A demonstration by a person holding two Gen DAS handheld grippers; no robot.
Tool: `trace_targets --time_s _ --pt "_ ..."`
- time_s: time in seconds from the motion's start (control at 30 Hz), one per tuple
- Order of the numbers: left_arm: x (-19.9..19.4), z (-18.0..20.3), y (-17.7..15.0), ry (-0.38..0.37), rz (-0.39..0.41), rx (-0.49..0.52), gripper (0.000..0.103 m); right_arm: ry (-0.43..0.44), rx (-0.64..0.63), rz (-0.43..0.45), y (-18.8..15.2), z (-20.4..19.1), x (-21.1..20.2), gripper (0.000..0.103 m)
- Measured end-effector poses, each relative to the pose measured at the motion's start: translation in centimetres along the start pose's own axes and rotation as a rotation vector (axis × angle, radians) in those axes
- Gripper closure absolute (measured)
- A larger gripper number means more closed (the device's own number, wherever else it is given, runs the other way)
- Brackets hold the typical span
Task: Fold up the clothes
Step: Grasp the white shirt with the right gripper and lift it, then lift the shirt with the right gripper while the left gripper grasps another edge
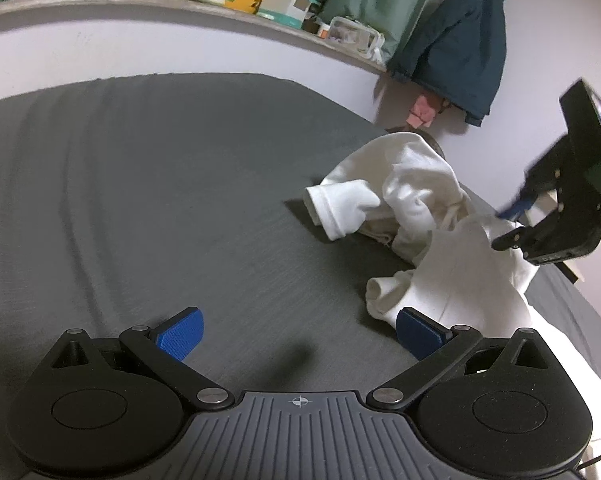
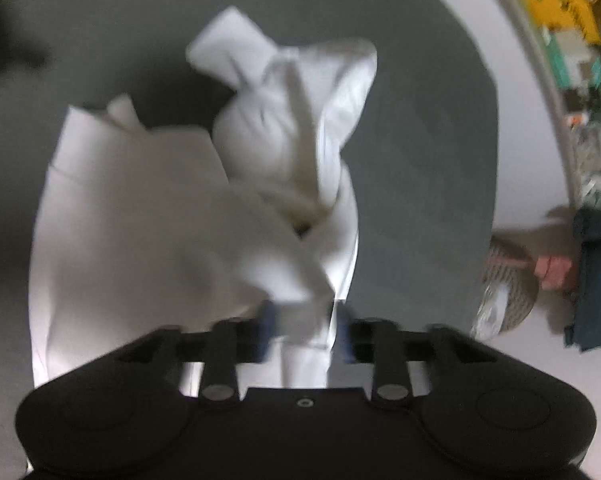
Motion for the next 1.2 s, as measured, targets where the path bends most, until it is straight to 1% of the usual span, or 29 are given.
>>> trace_targets --time_s 0.1,0.2,0.27,0.37,0.43,0.47,0.5,0.53,0.6,0.63,0.67,0.7,0.73,0.77,0.8,0.83,0.87,0.9,0.93,1.03,1.13,1.2 --pt "0.2 -0.3 -0.1 0.003 -0.006 -0.012 0.000 0.030 0.048 0.039 -1.2 0.1 -1.1 0.094" --pt "0.2 -0.1 -0.1 -0.003 -0.007 -0.014 0.000 0.019 0.069 0.090 -2.8 -0.4 -3.2 0.096" --pt "0.1 0.2 -0.1 -0.007 -0.009 -0.003 0.000 0.010 0.078 0.136 -4.3 -1.5 -5.5 0.096" --pt "-0.2 0.8 -0.2 -0.016 -0.003 0.028 0.000 -0.006 0.104 0.207 -7.2 -4.6 -8.9 0.098" --pt "-0.6 1.4 -0.2 -0.020 0.010 0.063 0.000 -0.026 0.114 0.228 -9.3 -7.4 -10.7 0.100" --pt "-0.8 1.8 -0.2 -0.022 0.017 0.085 0.000 -0.041 0.121 0.233 -10.3 -9.2 -11.5 0.102" --pt "-1.0 2.1 -0.3 -0.022 0.023 0.108 0.000 -0.052 0.128 0.239 -11.3 -11.1 -12.2 0.102" --pt "-1.2 2.5 -0.4 -0.021 0.030 0.135 0.000 -0.065 0.127 0.237 -12.0 -12.8 -12.6 0.102" --pt "-1.6 3.4 -0.6 -0.024 0.040 0.190 0.000 -0.129 0.112 0.212 -13.5 -15.5 -12.5 0.102" --pt "-1.8 3.8 -0.7 -0.025 0.045 0.217 0.000 -0.157 0.105 0.199 -13.7 -16.8 -12.1 0.102" --pt "-2.0 4.2 -0.8 -0.024 0.051 0.243 0.000 -0.201 0.091 0.182 -13.6 -17.7 -11.4 0.099" --pt "-2.2 4.5 -0.8 -0.020 0.059 0.269 0.000 -0.265 0.059 0.165 -13.4 -18.5 -10.9 0.095" --pt "-2.3 4.5 -0.8 -0.012 0.063 0.279 0.000 -0.320 0.018 0.161 -12.7 -19.2 -10.6 0.094" --pt "-2.5 4.6 -0.7 -0.004 0.067 0.289 0.000 -0.363 -0.010 0.167 -11.8 -19.6 -10.3 0.086" --pt "-2.7 4.6 -0.7 0.004 0.071 0.297 0.000 -0.403 -0.018 0.179 -10.6 -19.7 -10.2 0.071" --pt "-2.8 4.4 -0.7 0.012 0.069 0.293 0.000 -0.433 -0.020 0.191 -9.3 -19.6 -10.1 0.062" --pt "-2.9 4.2 -0.7 0.020 0.068 0.290 0.000 -0.473 -0.030 0.207 -8.1 -19.3 -10.1 0.049" --pt "-3.1 4.0 -0.7 0.024 0.066 0.283 0.000 -0.518 -0.050 0.220 -6.9 -19.0 -9.9 0.047" --pt "-3.0 3.8 -0.8 0.030 0.062 0.278 0.000 -0.550 -0.077 0.222 -5.8 -18.7 -9.5 0.047" --pt "-2.4 3.5 -0.9 0.046 0.051 0.271 0.000 -0.638 -0.145 0.184 -3.3 -17.4 -7.3 0.048" --pt "-2.0 3.3 -0.9 0.053 0.044 0.270 0.000 -0.679 -0.195 0.111 -2.3 -16.3 -4.7 0.049" --pt "-1.9 3.3 -0.9 0.050 0.046 0.266 0.000 -0.695 -0.215 0.079 -2.1 -15.7 -3.4 0.050"
Point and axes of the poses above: each gripper's, at about its wrist camera, not at the fingertips, and x roughly the way its jaws point, z to its right, y to its top, the point moved 10 cm from there along x, roughly the way its jaws point, and after that the axes turned 4 degrees about y, right-handed, at the moved point
